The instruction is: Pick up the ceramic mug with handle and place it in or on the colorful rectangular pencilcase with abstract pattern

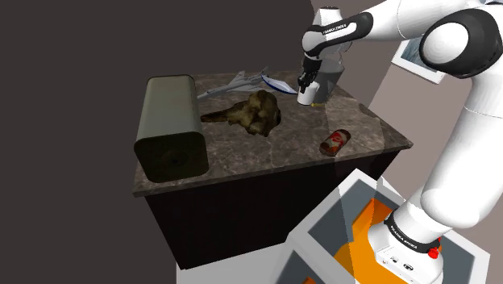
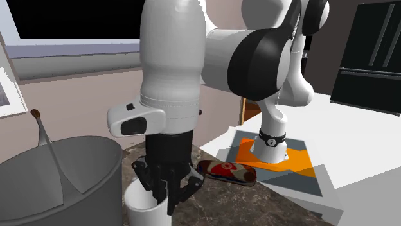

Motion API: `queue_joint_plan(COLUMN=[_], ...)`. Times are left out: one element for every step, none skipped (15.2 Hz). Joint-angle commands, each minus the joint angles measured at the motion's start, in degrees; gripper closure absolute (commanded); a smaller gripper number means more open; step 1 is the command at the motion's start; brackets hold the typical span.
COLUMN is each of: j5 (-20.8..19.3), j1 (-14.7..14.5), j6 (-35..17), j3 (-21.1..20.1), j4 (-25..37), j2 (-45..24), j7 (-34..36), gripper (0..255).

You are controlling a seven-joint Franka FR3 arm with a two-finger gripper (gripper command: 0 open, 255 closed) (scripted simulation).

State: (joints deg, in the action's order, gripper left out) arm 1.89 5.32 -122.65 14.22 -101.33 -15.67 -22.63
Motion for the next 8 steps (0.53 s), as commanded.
queue_joint_plan(j5=[-0.2, -0.2, -0.3, -0.3, -0.4, -0.4, -0.5, -0.5], j1=[0.0, 0.0, 0.0, -0.1, -0.1, -0.1, -0.1, -0.1], j6=[1.5, 2.2, 2.9, 3.6, 4.4, 5.1, 5.8, 6.5], j3=[0.1, 0.1, 0.1, 0.1, 0.1, 0.2, 0.2, 0.2], j4=[1.0, 1.5, 2.0, 2.5, 3.1, 3.6, 4.2, 4.8], j2=[0.6, 0.8, 1.0, 1.2, 1.3, 1.5, 1.7, 1.8], j7=[0.0, 0.1, 0.1, 0.1, 0.1, 0.1, 0.2, 0.2], gripper=[255, 255, 255, 255, 255, 255, 255, 255])
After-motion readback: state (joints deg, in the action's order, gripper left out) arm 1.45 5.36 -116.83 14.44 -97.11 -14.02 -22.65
